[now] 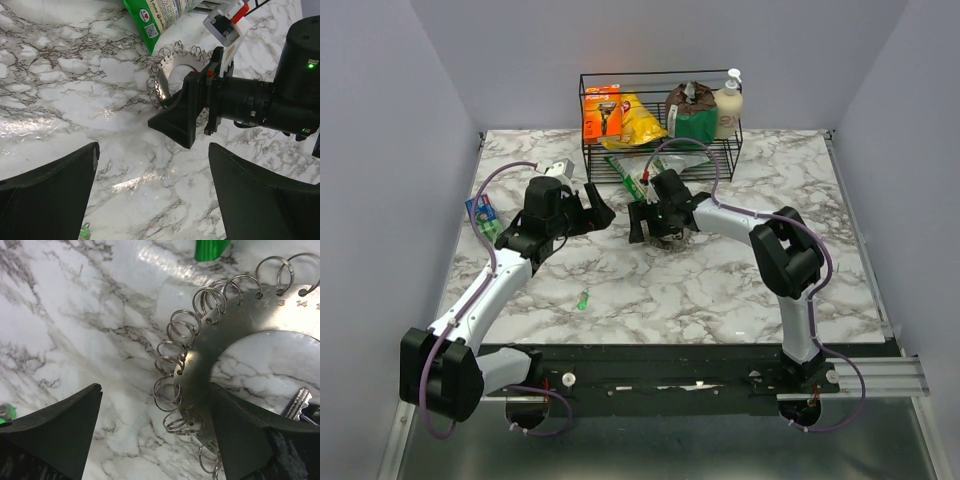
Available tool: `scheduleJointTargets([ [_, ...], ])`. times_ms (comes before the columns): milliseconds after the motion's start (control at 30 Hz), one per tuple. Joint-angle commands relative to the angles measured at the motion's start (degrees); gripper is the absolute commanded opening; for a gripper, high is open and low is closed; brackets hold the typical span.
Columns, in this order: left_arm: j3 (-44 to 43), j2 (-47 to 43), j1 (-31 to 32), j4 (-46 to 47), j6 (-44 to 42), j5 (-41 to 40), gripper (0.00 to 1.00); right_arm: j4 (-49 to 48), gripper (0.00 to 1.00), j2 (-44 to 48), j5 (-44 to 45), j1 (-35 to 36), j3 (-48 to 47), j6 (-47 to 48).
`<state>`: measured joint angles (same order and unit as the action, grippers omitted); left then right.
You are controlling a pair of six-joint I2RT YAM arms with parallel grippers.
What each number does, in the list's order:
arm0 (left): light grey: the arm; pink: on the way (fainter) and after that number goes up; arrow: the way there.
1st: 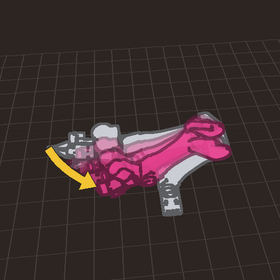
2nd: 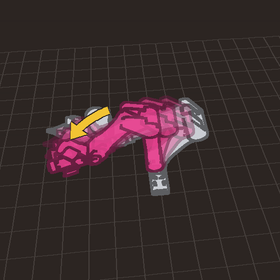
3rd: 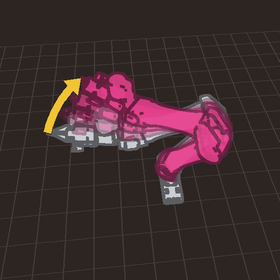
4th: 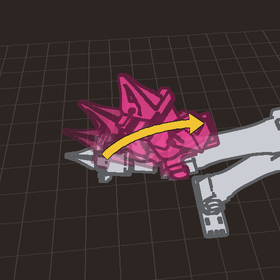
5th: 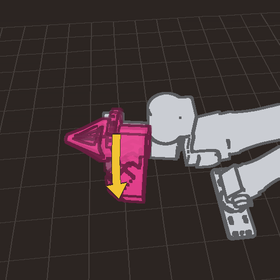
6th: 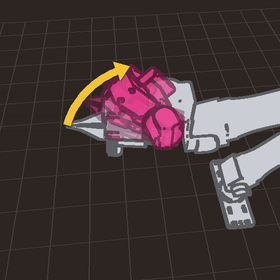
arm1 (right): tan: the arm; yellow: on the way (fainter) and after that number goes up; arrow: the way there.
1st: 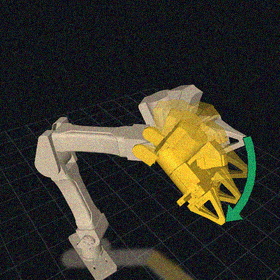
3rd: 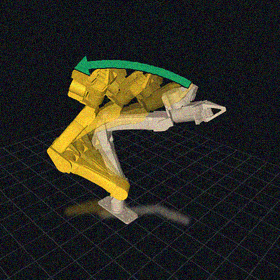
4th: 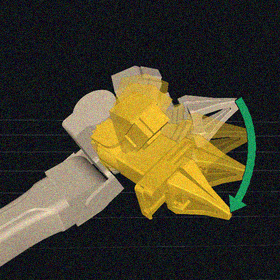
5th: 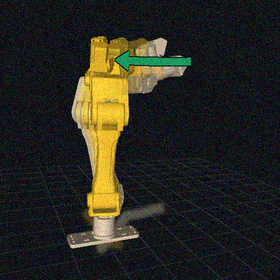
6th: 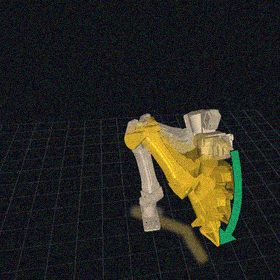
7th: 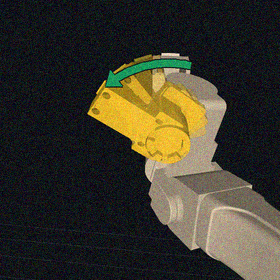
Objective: Put the keys on the keyring
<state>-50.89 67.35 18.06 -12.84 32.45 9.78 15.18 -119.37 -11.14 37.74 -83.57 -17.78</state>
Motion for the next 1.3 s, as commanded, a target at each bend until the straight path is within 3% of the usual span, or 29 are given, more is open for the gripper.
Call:
scheduleJointTargets([
  [0,-1.31,-1.87,-0.31,-1.04,-0.98,1.82,0.99,10.57,0.94,-2.10,-9.60,0.50,3.67,-1.64],
  [400,-0.61,0.14,-0.31,-0.52,-0.72,2.69,0.99,11.36,0.95,9.58,-13.21,0.67,15.98,-1.55],
  [700,0.00,4.19,-0.31,1.85,0.60,7.26,0.99,10.49,0.97,25.31,-5.22,0.67,15.45,-3.66],
  [933,2.29,5.15,0.21,6.07,2.62,11.04,0.99,9.69,0.97,31.38,3.30,0.15,20.63,-5.16],
  [1067,1.59,8.04,2.85,7.30,3.67,12.28,0.99,9.34,0.96,32.27,6.12,-0.21,24.85,-5.69],
  [1267,-2.10,14.37,11.72,7.57,3.85,11.40,0.99,8.29,0.89,34.03,8.94,-0.38,30.65,-5.95],
])
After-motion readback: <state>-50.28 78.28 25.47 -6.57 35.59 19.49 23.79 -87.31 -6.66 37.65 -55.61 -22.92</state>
